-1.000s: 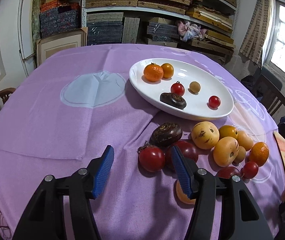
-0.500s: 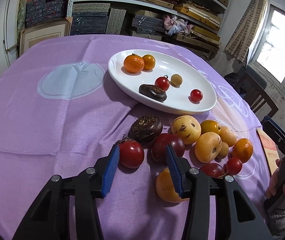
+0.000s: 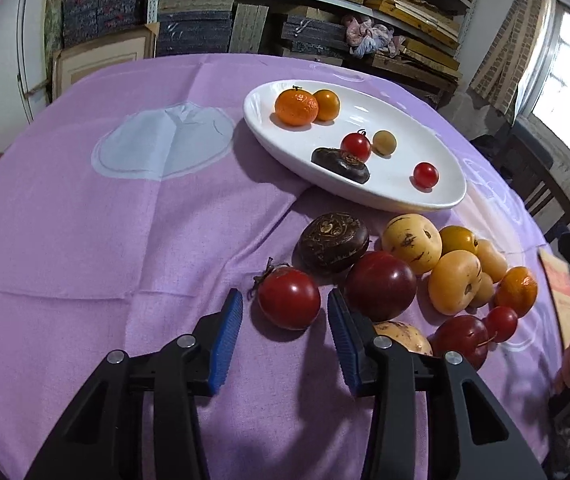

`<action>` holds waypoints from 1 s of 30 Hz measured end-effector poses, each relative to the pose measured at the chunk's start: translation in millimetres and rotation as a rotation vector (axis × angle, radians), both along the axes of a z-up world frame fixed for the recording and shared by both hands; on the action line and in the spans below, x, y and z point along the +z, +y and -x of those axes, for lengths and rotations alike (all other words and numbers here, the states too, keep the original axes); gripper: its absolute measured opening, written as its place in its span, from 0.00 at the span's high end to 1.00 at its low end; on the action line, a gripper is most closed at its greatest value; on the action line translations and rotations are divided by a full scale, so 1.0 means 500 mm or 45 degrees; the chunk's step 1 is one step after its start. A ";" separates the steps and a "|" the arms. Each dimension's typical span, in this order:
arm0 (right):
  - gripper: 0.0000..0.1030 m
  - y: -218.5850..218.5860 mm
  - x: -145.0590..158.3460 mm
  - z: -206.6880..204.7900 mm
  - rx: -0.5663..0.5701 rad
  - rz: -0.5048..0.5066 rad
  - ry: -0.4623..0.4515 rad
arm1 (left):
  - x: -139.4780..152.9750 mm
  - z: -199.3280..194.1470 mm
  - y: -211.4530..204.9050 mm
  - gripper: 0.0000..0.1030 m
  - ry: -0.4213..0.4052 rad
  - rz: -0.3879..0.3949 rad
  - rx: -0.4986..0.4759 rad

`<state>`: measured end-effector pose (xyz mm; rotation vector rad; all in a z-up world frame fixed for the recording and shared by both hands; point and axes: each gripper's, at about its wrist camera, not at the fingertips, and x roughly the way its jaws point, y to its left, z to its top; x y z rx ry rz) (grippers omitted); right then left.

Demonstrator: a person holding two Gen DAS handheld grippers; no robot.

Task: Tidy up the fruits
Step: 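Lower the left tool onto another red tomato and close it, then close the right tool on a large mandarin orange while the left tool holds the tomato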

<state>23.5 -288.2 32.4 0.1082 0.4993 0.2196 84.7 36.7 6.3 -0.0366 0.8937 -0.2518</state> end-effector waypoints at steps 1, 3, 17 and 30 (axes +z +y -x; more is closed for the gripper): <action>0.07 0.000 -0.001 0.000 0.000 0.000 0.002 | 0.002 0.003 -0.011 0.58 -0.018 -0.032 -0.015; 0.07 0.000 -0.002 -0.001 -0.001 -0.002 0.002 | 0.005 0.008 -0.025 0.59 -0.055 -0.079 -0.023; 0.07 0.015 -0.021 -0.012 0.040 0.020 0.063 | 0.005 0.005 0.013 0.70 -0.100 -0.096 0.078; 0.30 0.027 -0.062 0.011 0.078 0.089 0.257 | 0.021 0.033 0.069 0.70 -0.121 -0.011 0.173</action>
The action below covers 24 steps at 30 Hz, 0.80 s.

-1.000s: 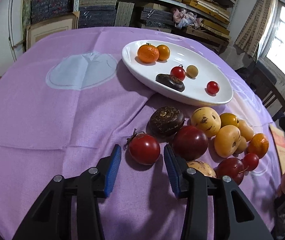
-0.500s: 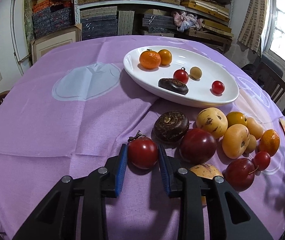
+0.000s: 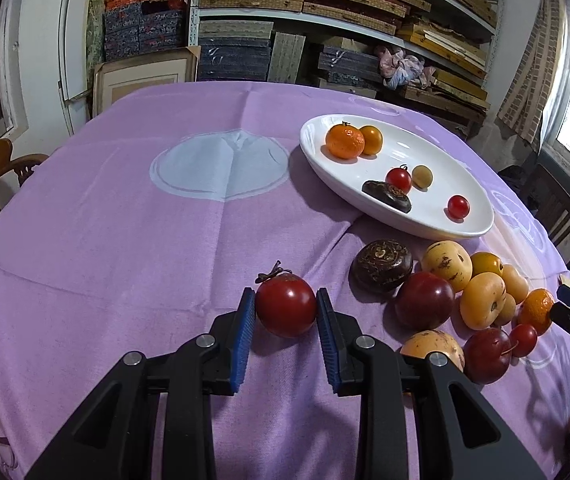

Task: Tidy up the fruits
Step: 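Close the right tool on a large mandarin orange while the left tool holds the tomato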

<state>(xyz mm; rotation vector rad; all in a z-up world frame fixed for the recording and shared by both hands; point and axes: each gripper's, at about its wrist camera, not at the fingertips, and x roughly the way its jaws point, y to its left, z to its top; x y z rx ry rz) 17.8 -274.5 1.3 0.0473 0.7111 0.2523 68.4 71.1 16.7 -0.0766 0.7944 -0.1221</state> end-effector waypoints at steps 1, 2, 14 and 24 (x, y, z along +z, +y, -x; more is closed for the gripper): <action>0.30 0.007 -0.001 -0.001 0.010 0.018 0.005 | 0.001 0.001 -0.002 0.70 -0.003 -0.004 -0.005; 0.30 0.018 -0.004 -0.002 0.026 0.048 0.014 | 0.001 0.003 -0.005 0.70 -0.005 -0.008 -0.008; 0.30 0.021 -0.013 -0.034 0.075 -0.053 0.102 | -0.004 0.003 -0.014 0.70 0.000 -0.017 -0.033; 0.49 0.003 -0.024 -0.042 0.080 -0.153 0.167 | -0.008 0.002 -0.016 0.70 0.013 -0.021 -0.039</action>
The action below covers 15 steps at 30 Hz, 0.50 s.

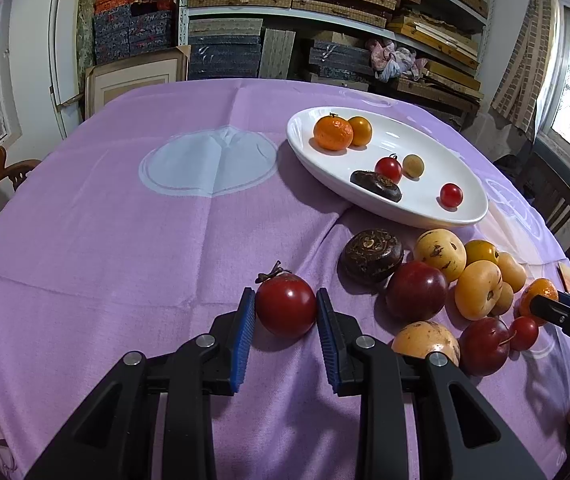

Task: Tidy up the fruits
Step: 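Close the right tool on a large mandarin orange while the left tool holds the tomato, then carry the tomato and mandarin over the white plate and open both tools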

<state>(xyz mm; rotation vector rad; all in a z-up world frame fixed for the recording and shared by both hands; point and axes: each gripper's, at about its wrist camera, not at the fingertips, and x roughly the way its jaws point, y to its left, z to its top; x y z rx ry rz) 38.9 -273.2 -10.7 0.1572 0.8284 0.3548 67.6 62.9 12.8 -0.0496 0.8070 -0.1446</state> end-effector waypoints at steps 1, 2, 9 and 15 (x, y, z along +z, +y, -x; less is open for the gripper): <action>0.50 0.003 -0.001 -0.002 0.002 0.013 0.003 | 0.000 0.000 -0.001 0.70 0.000 -0.003 -0.002; 0.53 0.006 -0.001 -0.002 0.007 0.019 0.006 | 0.000 0.000 -0.002 0.70 -0.001 -0.005 -0.003; 0.54 0.005 0.005 0.002 -0.008 0.005 -0.008 | 0.017 -0.018 -0.009 0.70 -0.004 0.042 -0.026; 0.54 0.018 0.099 -0.043 -0.001 -0.025 -0.127 | 0.084 -0.092 -0.071 0.70 -0.087 0.024 -0.105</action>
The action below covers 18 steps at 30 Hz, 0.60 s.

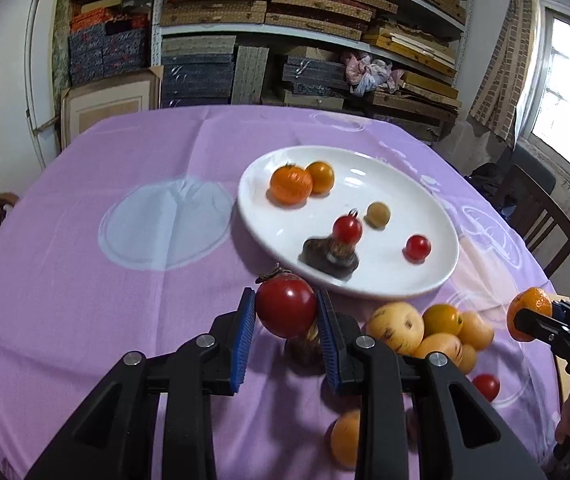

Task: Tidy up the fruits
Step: 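Carry the tomato and mandarin over the white plate and open both tools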

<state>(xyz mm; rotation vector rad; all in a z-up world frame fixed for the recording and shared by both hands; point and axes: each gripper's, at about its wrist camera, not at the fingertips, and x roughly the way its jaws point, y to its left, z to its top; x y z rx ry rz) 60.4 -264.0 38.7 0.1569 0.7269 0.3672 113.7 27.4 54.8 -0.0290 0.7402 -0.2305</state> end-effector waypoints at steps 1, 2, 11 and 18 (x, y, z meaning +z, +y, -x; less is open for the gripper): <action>0.54 0.007 0.012 -0.018 0.001 0.001 -0.011 | 0.008 -0.019 -0.015 0.70 -0.011 -0.010 -0.009; 0.54 0.016 0.022 -0.040 0.001 0.006 -0.020 | 0.013 -0.040 -0.029 0.70 -0.008 -0.016 -0.019; 0.53 0.084 0.005 -0.204 -0.015 0.123 0.023 | -0.039 -0.186 -0.051 0.69 0.133 -0.002 0.057; 0.32 0.058 0.039 -0.137 -0.077 0.131 -0.163 | -0.015 -0.145 -0.015 0.31 0.080 0.043 0.099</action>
